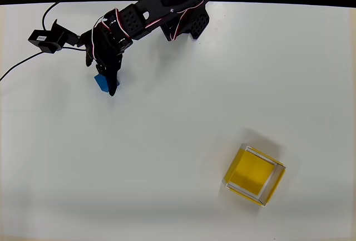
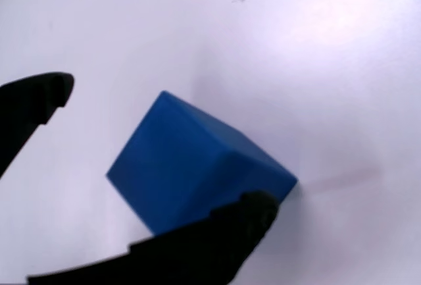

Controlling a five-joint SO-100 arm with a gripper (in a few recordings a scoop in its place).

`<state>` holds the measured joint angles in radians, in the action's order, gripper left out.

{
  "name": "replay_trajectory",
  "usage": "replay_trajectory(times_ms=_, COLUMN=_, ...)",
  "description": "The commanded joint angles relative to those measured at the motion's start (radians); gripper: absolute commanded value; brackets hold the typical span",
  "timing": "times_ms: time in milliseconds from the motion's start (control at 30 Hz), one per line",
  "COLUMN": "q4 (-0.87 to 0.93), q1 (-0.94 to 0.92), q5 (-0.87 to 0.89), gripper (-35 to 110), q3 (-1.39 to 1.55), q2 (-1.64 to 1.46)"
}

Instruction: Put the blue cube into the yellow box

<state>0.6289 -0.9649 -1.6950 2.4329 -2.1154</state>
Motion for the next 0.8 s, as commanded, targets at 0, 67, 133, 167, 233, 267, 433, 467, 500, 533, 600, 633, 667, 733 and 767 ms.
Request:
replay_trajectory(times_ms=0, q4=-0.077, q1=-0.017, q5=-0.006, gripper=53, q3=-0.003, q2=0.006)
replay_trajectory(times_ms=67, q4=-0.100, q1=-0.014, q5=-0.002, gripper=53, q3=0.000, q2=0.034)
replay_trajectory(times_ms=133, q4=-0.118, q1=-0.011, q5=0.000, gripper=53, q3=0.002, q2=0.060)
replay_trajectory(times_ms=167, q4=-0.135, q1=-0.009, q5=0.012, gripper=53, q3=0.003, q2=0.072)
replay_trajectory(times_ms=233, q4=-0.156, q1=-0.002, q5=0.026, gripper=52, q3=0.005, q2=0.095)
replay_trajectory(times_ms=267, q4=-0.164, q1=0.002, q5=0.031, gripper=52, q3=0.005, q2=0.106)
replay_trajectory(times_ms=433, q4=-0.192, q1=0.021, q5=0.060, gripper=51, q3=0.006, q2=0.140)
replay_trajectory(times_ms=467, q4=-0.193, q1=0.026, q5=0.058, gripper=50, q3=0.008, q2=0.143)
replay_trajectory(times_ms=500, q4=-0.202, q1=0.031, q5=0.066, gripper=50, q3=0.011, q2=0.146)
replay_trajectory(times_ms=533, q4=-0.213, q1=0.035, q5=0.074, gripper=50, q3=0.015, q2=0.147)
replay_trajectory(times_ms=600, q4=-0.218, q1=0.043, q5=0.066, gripper=48, q3=0.026, q2=0.149)
replay_trajectory(times_ms=633, q4=-0.224, q1=0.046, q5=0.066, gripper=47, q3=0.032, q2=0.150)
replay_trajectory(times_ms=667, q4=-0.227, q1=0.049, q5=0.061, gripper=47, q3=0.037, q2=0.150)
replay_trajectory(times_ms=733, q4=-0.236, q1=0.055, q5=0.066, gripper=46, q3=0.046, q2=0.150)
replay_trajectory(times_ms=767, q4=-0.238, q1=0.058, q5=0.066, gripper=45, q3=0.051, q2=0.150)
